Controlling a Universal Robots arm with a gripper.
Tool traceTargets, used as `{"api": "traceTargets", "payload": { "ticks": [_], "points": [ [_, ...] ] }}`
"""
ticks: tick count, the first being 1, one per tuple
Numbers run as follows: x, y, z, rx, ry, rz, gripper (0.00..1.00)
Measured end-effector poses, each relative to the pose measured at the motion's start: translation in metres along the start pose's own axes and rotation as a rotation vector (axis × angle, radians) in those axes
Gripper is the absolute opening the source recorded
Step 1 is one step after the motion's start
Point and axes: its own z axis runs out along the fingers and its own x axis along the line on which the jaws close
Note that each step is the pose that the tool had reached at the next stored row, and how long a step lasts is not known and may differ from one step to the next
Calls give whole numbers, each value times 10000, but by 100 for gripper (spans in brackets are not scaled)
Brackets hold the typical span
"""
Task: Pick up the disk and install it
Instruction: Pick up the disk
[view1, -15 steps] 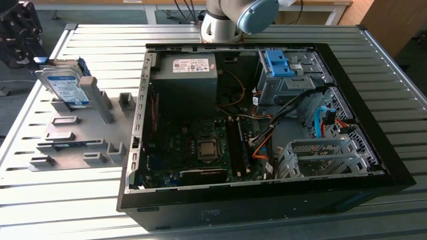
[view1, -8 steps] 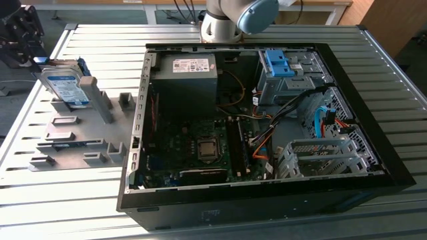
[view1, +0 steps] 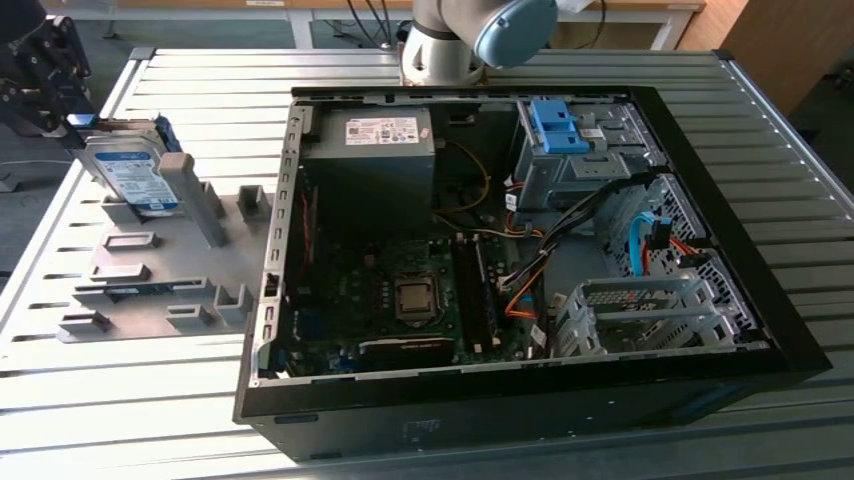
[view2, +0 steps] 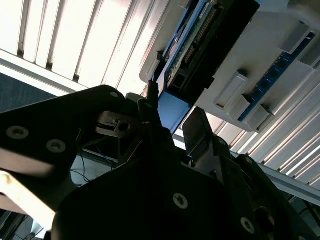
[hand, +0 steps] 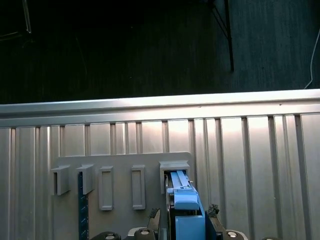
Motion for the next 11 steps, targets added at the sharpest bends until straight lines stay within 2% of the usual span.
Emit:
{"api": "traceTargets", "payload": {
  "ticks": [6, 7, 11],
  "points": [
    [0, 0, 3, 3, -2, 0, 45],
    [0, 0, 3, 3, -1, 0, 39],
    [-1, 0, 8, 3, -2, 0, 39]
  ]
}}
